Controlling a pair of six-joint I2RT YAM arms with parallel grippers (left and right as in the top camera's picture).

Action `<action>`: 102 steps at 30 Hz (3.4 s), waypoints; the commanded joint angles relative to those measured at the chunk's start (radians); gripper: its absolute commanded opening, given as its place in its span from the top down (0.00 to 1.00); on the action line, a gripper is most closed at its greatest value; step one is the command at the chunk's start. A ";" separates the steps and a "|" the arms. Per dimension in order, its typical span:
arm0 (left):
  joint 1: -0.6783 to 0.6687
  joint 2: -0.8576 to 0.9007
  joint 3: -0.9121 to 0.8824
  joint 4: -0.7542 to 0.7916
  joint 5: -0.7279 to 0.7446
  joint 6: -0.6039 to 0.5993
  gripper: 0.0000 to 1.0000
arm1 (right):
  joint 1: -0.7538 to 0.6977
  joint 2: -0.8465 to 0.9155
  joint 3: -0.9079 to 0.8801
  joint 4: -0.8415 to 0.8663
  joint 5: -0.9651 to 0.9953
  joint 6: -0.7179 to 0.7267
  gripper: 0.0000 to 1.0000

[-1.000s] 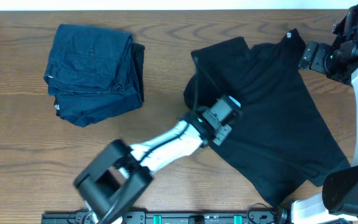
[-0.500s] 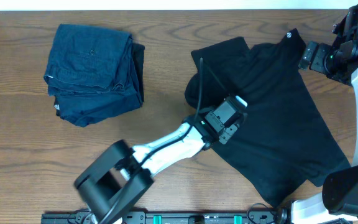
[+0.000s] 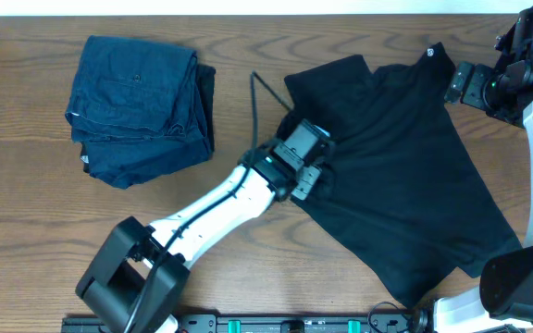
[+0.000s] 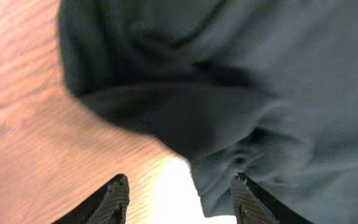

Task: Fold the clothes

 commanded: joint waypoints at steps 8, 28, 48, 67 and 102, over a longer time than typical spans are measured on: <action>0.031 0.024 0.000 -0.003 0.145 -0.051 0.59 | 0.003 0.000 0.001 -0.001 0.007 0.004 0.01; 0.029 0.116 -0.007 0.103 0.160 -0.097 0.77 | 0.003 0.000 0.001 -0.001 0.007 0.004 0.01; 0.031 0.244 0.003 0.495 0.159 -0.122 0.77 | 0.003 0.000 0.001 -0.001 0.007 0.004 0.01; 0.032 0.088 0.003 0.144 0.159 0.060 0.33 | 0.003 0.000 0.001 -0.001 0.007 0.004 0.01; 0.076 0.244 0.002 0.285 0.160 0.100 0.45 | 0.003 0.000 0.001 -0.001 0.007 0.004 0.01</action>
